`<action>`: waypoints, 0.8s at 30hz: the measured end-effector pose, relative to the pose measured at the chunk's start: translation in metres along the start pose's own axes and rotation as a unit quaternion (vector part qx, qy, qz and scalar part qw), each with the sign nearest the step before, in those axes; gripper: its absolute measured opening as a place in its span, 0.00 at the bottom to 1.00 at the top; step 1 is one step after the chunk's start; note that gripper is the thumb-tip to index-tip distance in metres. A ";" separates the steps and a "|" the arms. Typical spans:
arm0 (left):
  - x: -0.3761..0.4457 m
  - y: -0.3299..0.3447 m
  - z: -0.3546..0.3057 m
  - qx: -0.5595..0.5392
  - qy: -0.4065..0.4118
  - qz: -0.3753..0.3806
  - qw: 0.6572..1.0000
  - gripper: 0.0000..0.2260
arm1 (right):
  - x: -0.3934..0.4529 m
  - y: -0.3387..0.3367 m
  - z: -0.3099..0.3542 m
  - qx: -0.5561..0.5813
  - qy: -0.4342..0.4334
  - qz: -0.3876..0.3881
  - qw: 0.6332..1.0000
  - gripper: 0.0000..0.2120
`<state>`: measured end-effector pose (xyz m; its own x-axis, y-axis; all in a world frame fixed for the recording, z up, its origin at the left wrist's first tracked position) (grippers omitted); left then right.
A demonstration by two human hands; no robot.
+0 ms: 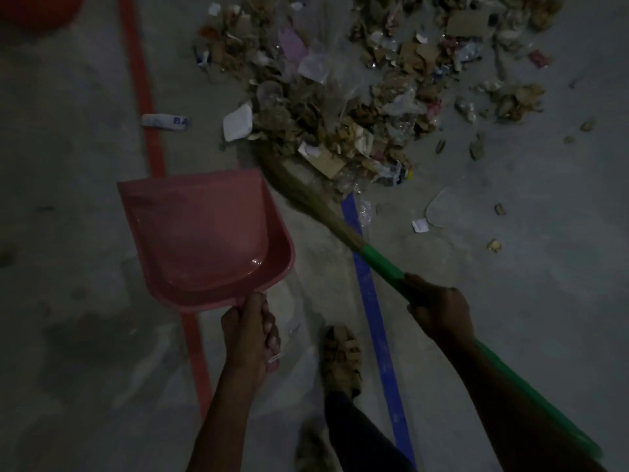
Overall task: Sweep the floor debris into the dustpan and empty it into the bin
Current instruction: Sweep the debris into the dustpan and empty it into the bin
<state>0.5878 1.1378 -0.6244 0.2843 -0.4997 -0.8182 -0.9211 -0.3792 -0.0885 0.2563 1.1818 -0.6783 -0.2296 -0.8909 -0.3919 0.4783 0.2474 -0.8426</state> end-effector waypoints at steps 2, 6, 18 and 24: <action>0.010 -0.011 -0.014 -0.007 0.010 -0.004 1.000 0.14 | -0.002 0.011 0.013 0.010 -0.012 0.029 0.999 0.29; 0.027 -0.046 -0.034 -0.019 0.005 -0.028 0.999 0.15 | 0.004 0.036 0.051 0.029 -0.005 0.066 0.997 0.28; 0.102 -0.185 -0.116 -0.034 -0.019 -0.058 0.998 0.18 | 0.081 0.111 0.283 0.100 -0.065 0.063 0.991 0.29; 0.145 -0.230 -0.176 0.008 -0.041 -0.067 0.997 0.12 | 0.147 0.161 0.410 0.042 -0.116 0.099 0.987 0.27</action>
<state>0.8875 1.0152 -0.6228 0.3823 -0.3801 -0.8422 -0.8807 -0.4257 -0.2077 0.6467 0.9347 -0.7201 0.0712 -0.8943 -0.4417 0.5652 0.4010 -0.7209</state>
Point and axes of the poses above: each hand's wrist, its own x-axis towards the middle knuckle, its own y-axis out of the palm, z = x × y, the point moved 6 cm from there along x, towards the middle knuckle, and after that the axes turned 7 degrees about -x, right-handed, at the moved point
